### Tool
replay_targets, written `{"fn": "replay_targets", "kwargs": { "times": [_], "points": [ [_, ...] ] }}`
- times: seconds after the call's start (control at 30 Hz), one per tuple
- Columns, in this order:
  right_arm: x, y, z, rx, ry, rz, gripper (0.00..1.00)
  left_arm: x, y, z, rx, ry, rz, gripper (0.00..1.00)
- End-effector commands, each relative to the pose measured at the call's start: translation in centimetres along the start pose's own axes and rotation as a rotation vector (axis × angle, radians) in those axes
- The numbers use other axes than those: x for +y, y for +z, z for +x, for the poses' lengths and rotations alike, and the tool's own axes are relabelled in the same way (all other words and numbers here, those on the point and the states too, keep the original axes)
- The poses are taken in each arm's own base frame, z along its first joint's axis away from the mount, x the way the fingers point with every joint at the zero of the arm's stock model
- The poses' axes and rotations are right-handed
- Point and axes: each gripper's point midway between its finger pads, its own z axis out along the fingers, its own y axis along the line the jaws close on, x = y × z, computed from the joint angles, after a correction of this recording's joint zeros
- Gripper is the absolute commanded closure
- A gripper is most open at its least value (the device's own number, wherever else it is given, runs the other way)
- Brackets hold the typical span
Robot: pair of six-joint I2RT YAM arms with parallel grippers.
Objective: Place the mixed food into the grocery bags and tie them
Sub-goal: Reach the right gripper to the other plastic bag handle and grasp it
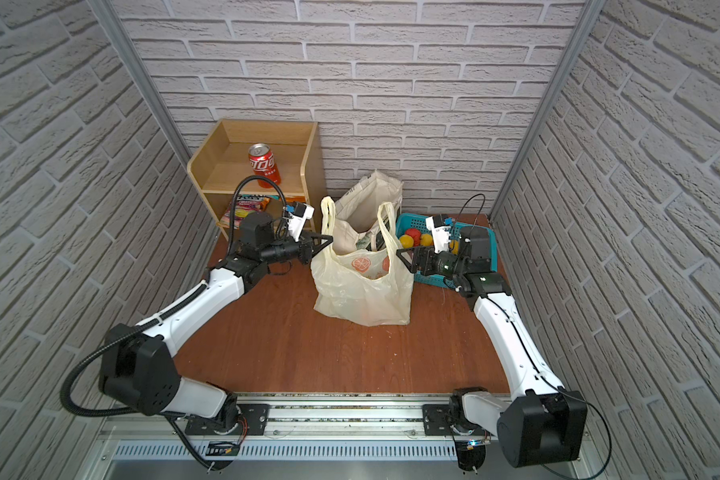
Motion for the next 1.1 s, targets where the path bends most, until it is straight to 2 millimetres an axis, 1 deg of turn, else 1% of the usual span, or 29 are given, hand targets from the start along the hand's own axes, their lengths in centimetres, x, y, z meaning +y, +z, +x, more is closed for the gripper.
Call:
{"fn": "replay_targets", "kwargs": {
  "times": [0.0,0.07,0.1,0.2,0.23,0.3,0.37,0.4,0.43,0.47,0.5,0.53,0.6,0.63,0.7,0.8,0.87,1.0,1.07],
  "points": [
    [1.7,0.3,-2.2,-0.041,-0.057,-0.103,0.16,-0.6,0.0,-1.7,-0.037,0.035,0.035,1.00],
    [1.4,0.8,-2.3,-0.039,-0.048,-0.117,0.16,-0.6,0.0,-1.7,-0.037,0.032,0.037,1.00],
    [1.5,1.1,-2.4,-0.041,-0.045,-0.127,0.18,-0.7,0.1,-1.8,-0.036,0.031,0.041,1.00],
    [1.5,1.5,-2.8,-0.048,-0.035,-0.153,0.34,-0.8,0.1,-1.6,-0.030,0.027,0.043,1.00],
    [1.5,1.6,-2.9,-0.048,-0.032,-0.160,0.42,-0.8,0.1,-1.6,-0.029,0.027,0.045,1.00],
    [1.6,1.8,-3.1,-0.050,-0.027,-0.172,0.54,-0.9,0.1,-1.5,-0.027,0.024,0.046,1.00],
    [1.7,1.8,-3.2,-0.049,-0.023,-0.181,0.68,-0.8,0.1,-1.4,-0.025,0.022,0.045,1.00],
    [1.8,1.8,-3.2,-0.050,-0.023,-0.184,0.73,-0.8,0.1,-1.3,-0.025,0.021,0.044,1.00],
    [1.8,1.7,-3.2,-0.050,-0.020,-0.184,0.74,-0.9,0.0,-1.4,-0.026,0.022,0.045,1.00],
    [1.9,1.6,-3.1,-0.052,-0.021,-0.183,0.73,-0.9,0.0,-1.4,-0.025,0.022,0.045,1.00],
    [2.1,1.3,-3.1,-0.054,-0.024,-0.182,0.68,-0.8,0.0,-1.3,-0.023,0.019,0.044,1.00],
    [2.3,1.0,-3.1,-0.058,-0.028,-0.178,0.56,-0.9,0.0,-1.3,-0.021,0.018,0.045,1.00],
    [2.8,0.1,-3.2,-0.071,-0.045,-0.166,0.38,-0.9,0.0,-1.2,-0.019,0.018,0.048,1.00],
    [3.0,-0.4,-3.3,-0.083,-0.056,-0.155,0.32,-0.9,0.0,-1.2,-0.018,0.018,0.048,1.00],
    [3.3,-1.3,-3.3,-0.102,-0.070,-0.127,0.26,-1.0,0.0,-1.1,-0.015,0.015,0.054,1.00],
    [3.5,-2.3,-3.5,-0.135,-0.094,-0.092,0.22,-1.2,0.0,-1.0,-0.010,0.011,0.065,1.00],
    [3.6,-2.6,-3.5,-0.150,-0.111,-0.087,0.20,-1.3,0.0,-0.8,-0.004,0.005,0.074,1.00],
    [3.1,-2.4,-3.4,-0.144,-0.131,-0.071,0.12,-1.7,0.0,-0.6,0.006,0.001,0.095,1.00],
    [2.7,-2.1,-3.3,-0.138,-0.146,-0.059,0.11,-1.9,-0.1,-0.5,0.008,0.002,0.105,1.00]
  ]
}}
